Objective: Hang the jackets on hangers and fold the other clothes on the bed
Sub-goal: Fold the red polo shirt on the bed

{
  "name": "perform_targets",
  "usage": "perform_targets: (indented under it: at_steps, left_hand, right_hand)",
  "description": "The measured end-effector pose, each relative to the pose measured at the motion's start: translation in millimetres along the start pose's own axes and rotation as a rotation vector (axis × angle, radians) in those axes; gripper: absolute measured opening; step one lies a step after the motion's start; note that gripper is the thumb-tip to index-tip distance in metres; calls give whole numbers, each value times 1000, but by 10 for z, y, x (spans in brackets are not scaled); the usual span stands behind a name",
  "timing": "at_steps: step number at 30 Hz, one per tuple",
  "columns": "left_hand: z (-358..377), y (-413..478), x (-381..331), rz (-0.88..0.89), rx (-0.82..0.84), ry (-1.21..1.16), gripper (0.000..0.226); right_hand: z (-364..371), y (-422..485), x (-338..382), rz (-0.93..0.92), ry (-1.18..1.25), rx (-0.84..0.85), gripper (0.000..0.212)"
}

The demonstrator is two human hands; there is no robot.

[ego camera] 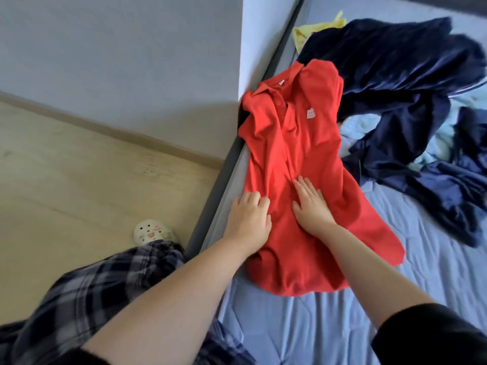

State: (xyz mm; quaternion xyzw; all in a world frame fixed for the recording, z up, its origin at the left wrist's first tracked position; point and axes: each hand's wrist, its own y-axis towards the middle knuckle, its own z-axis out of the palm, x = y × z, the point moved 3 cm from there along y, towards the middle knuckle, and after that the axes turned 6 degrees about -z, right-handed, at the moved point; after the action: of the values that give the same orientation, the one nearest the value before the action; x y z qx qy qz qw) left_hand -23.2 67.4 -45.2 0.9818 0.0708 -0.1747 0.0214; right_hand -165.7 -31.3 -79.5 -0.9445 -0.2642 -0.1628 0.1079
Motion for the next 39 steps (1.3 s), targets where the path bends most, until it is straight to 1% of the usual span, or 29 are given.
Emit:
perform_targets:
  at_steps: [1,2,4,5,6,7,8,9,10,11,12,13,15,16,17,19,21,22,23,25,27,28,30,32,33,36,37,38,39]
  left_hand:
    - [-90,-8,-40,0,-7,-65,18]
    - [-137,-17,-65,-26,73,-148,25]
    - [-94,-98,-112,-62,406,-290,37]
    - [-64,-170,-138,-15,555,-215,46]
    - [-35,-261,-146,75,645,-29,65]
    - [1,-361,-151,164,670,160,83]
    - [25,-453,-177,245,642,308,89]
    - [38,-512,-218,295,571,387,83]
    - [42,-540,-263,314,487,402,70]
    - [20,-540,-303,320,408,365,56]
    - [-30,-525,-312,284,346,276,44]
    - [-104,-494,-277,188,313,131,35]
    - [-285,-405,-125,-79,298,-243,20]
    - [-383,-356,-48,-168,279,-395,16]
    - [-466,-316,7,-223,240,-507,16]
    - [-592,-286,68,-306,139,-649,25]
    - [-666,-294,64,-342,-8,-629,29]
    - [-690,-312,55,-327,-82,-541,33]
    - [-700,-328,50,-293,-143,-405,37]
    - [-739,-349,76,-242,-224,-174,28]
    - [-802,-337,210,-326,-231,-138,10]
    - [-827,-339,299,-408,-219,-160,7]
    - [-858,-355,458,-545,-216,-255,8]
    - [-862,-371,556,-670,-223,-447,11]
    - [-844,-376,588,-746,-215,-605,12]
    - [-765,-366,630,-950,-182,-1121,22]
    - [-757,-362,637,-969,-187,-1209,26]
    - [-756,-360,643,-955,-189,-1233,29]
    - [-759,-358,645,-908,-196,-1193,31]
  right_hand:
    - [2,-141,11,-19,39,25,60]
    - [-10,-269,21,-36,79,45,57]
    - [-63,-525,33,-56,185,64,49]
    - [-96,-646,29,-65,240,69,47]
    - [-122,-769,24,-81,263,93,50]
    - [-138,-898,30,-110,233,149,62]
    - [-118,-1029,39,-140,147,224,81]
    - [-71,-1149,50,-167,28,297,100]
    - [-30,-1242,67,-192,-97,339,111]
    - [-10,-1299,97,-204,-187,342,112]
    - [-28,-1329,137,-199,-224,302,102]
    - [-88,-1335,195,-203,-211,217,85]
    - [-271,-1306,291,-251,-130,-102,45]
    - [-376,-1295,330,-233,-56,-264,34]
    - [-471,-1282,359,-192,24,-390,30]
    - [-629,-1214,429,-54,194,-449,25]
    - [-709,-1090,473,31,313,-395,8]
    - [-761,-1029,513,28,319,-381,12]
    - [-803,-983,552,22,315,-372,24]
    - [-878,-917,606,28,319,-348,39]
    - [-932,-894,654,22,271,-320,37]
    - [-938,-888,654,20,238,-307,29]
    - [-953,-897,659,7,127,-316,6]
    - [-952,-925,642,-25,0,-398,21]
    - [-969,-941,619,-35,-42,-466,26]
    - [-987,-998,470,-55,-115,-670,29]
    - [-972,-1023,386,-17,-122,-712,30]
    - [-936,-1044,285,51,-141,-728,31]
    - [-881,-1061,173,147,-159,-703,34]
